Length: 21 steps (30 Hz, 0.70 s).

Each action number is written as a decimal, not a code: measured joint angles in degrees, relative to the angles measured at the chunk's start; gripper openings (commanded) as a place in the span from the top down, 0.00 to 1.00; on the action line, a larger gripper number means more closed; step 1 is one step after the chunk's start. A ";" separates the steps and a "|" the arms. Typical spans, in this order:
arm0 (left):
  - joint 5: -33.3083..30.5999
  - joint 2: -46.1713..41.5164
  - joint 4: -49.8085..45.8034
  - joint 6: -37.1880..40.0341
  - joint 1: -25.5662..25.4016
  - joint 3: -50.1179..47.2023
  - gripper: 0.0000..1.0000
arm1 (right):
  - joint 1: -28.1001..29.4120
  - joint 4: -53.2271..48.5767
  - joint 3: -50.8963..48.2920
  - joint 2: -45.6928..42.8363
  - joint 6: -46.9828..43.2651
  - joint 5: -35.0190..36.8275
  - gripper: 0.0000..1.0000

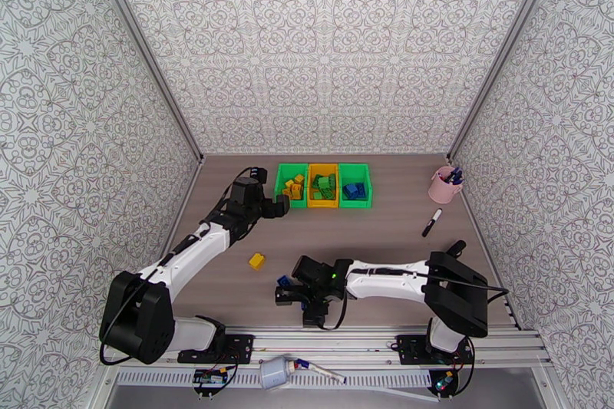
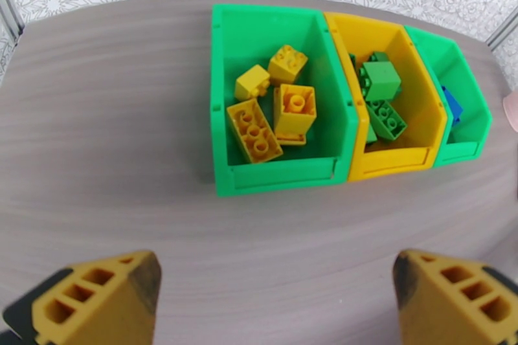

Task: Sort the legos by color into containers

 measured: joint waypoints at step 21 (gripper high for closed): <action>0.00 0.00 0.00 0.02 0.00 -0.02 0.01 | 0.00 2.54 -2.10 -1.16 2.97 5.44 0.53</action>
